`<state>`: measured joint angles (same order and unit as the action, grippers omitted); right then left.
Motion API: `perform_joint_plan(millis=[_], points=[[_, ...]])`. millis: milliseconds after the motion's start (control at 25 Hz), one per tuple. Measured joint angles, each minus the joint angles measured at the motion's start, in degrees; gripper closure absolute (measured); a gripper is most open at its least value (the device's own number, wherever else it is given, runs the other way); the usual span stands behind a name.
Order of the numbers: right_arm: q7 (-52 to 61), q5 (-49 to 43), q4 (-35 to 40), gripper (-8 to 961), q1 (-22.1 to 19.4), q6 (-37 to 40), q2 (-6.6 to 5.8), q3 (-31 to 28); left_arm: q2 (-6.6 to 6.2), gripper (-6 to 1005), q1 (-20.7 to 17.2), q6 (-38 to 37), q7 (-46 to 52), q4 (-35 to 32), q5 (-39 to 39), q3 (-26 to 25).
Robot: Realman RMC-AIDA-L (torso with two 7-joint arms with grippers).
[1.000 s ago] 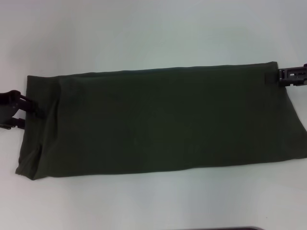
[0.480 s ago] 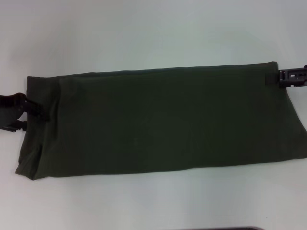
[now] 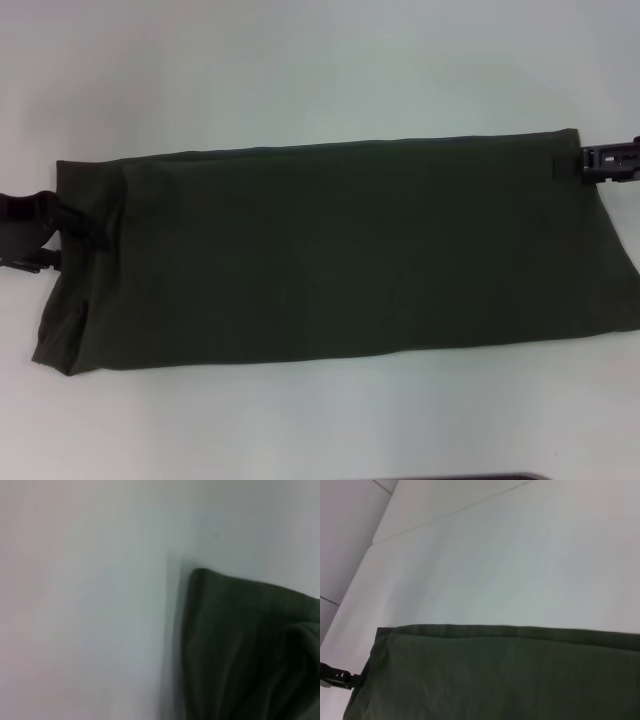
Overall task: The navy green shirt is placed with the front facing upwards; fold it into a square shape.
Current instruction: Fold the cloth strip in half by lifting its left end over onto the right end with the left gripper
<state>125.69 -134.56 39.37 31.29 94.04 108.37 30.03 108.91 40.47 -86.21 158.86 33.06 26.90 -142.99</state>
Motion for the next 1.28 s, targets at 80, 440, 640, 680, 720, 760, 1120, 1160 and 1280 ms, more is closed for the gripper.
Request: perform_joint_plan(millis=[80,440,640,680,720,760,1120,1160,1280], points=[[-0.01,0.0,0.0,33,-0.07,0.0,0.0,0.14,0.09,586,0.08,-0.67,-0.35,-0.01,0.35,-0.12],[-0.1,0.0,0.06,37,-0.18,0.0,-0.08,0.21,0.91,595,0.25,-1.95,-1.27,-0.02,1.51,-0.26],[-0.1,0.0,0.06,39,-0.19,0.0,-0.16,0.29,1.11,601,0.33,-2.17,-1.27,-0.02,1.51,-0.35],[-0.1,0.0,0.04,40,-0.18,0.0,-0.17,0.29,1.14,602,0.35,-2.19,-1.27,-0.02,1.53,-0.36],[-0.1,0.0,0.03,40,-0.18,0.0,-0.17,0.29,1.19,603,0.38,-2.21,-1.28,-0.02,1.55,-0.35],[-0.1,0.0,0.02,41,-0.18,0.0,-0.17,0.29,1.27,604,0.43,-2.22,-1.27,-0.02,1.55,-0.28],[-0.1,0.0,0.0,45,-0.24,0.0,-0.18,0.29,1.61,613,0.89,-2.0,-1.22,0.01,1.58,0.11],[-0.1,0.0,0.0,45,-0.24,0.0,-0.18,0.3,1.88,614,1.17,-2.1,-1.4,0.54,1.47,0.86],[-0.04,0.0,0.01,47,-0.26,0.01,-0.26,0.3,2.18,618,1.49,-2.56,-1.08,1.57,1.2,3.64]])
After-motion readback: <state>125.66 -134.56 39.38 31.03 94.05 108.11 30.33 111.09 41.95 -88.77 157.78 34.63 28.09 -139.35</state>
